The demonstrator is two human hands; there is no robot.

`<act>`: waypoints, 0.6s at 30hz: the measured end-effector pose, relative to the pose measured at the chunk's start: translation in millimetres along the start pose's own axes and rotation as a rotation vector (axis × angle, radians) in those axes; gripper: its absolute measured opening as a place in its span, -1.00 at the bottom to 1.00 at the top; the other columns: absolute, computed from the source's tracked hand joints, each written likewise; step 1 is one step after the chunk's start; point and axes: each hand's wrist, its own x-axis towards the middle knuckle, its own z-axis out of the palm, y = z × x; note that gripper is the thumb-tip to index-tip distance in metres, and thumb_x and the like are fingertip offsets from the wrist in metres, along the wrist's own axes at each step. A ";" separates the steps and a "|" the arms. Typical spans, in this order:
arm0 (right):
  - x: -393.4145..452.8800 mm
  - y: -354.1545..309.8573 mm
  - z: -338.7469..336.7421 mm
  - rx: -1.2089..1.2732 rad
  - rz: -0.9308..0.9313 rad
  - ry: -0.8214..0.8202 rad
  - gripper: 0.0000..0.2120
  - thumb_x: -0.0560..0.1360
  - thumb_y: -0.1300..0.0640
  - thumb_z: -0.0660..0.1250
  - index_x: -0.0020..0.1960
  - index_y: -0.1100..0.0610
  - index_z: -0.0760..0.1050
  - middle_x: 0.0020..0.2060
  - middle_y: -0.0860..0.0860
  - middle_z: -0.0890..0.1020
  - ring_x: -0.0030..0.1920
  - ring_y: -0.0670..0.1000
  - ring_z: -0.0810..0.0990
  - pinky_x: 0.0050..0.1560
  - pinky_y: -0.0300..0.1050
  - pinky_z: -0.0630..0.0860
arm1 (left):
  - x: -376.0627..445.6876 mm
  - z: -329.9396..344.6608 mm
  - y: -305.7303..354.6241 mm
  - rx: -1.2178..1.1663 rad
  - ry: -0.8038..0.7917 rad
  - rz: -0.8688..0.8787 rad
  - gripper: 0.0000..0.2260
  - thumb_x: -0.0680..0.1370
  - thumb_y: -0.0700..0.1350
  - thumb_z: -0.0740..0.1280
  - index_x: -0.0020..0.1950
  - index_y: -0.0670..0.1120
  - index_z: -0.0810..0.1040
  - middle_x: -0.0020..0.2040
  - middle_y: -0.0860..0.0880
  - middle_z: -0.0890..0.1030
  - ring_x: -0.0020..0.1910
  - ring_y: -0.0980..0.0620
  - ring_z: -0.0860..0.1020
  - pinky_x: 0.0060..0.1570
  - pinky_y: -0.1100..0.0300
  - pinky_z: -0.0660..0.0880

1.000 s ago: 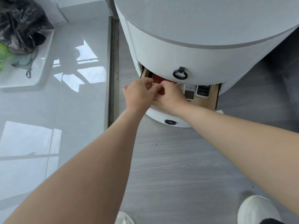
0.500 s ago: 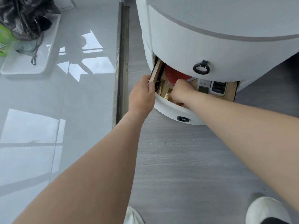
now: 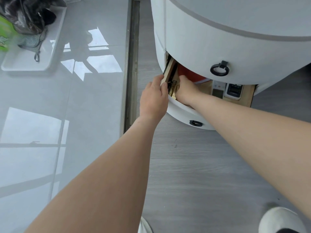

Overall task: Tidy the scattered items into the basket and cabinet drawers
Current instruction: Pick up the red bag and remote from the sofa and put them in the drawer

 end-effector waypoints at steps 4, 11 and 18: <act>9.1 -3.7 -0.3 -0.037 -0.012 -0.086 -0.50 0.54 0.22 0.16 0.47 0.12 0.25 0.29 0.12 0.50 0.27 0.16 0.48 0.28 0.01 0.44 | 0.1 1.2 2.1 0.020 -0.021 -0.010 -0.65 0.66 0.02 0.04 0.42 0.05 0.38 0.15 -0.02 0.58 0.17 -0.04 0.48 0.12 0.04 0.43; 5.4 4.7 -6.2 -0.033 -0.063 -0.165 -0.49 0.53 0.37 0.08 0.46 0.14 0.27 0.31 0.12 0.47 0.26 0.14 0.47 0.21 -0.06 0.45 | -0.1 -0.9 6.0 0.035 -0.028 -0.013 -0.64 0.67 -0.02 0.05 0.46 0.00 0.34 0.15 -0.06 0.58 0.17 -0.06 0.49 0.11 0.02 0.43; -8.5 2.8 -6.0 0.160 0.135 -0.046 -0.88 0.54 0.34 0.13 -0.13 0.20 0.38 -0.24 0.10 0.47 -0.21 0.08 0.46 -0.36 -0.16 0.34 | -8.3 0.5 6.6 0.045 0.033 -0.007 -0.64 0.69 -0.01 0.05 0.48 -0.05 0.31 0.15 -0.06 0.57 0.15 0.00 0.47 0.01 0.18 0.33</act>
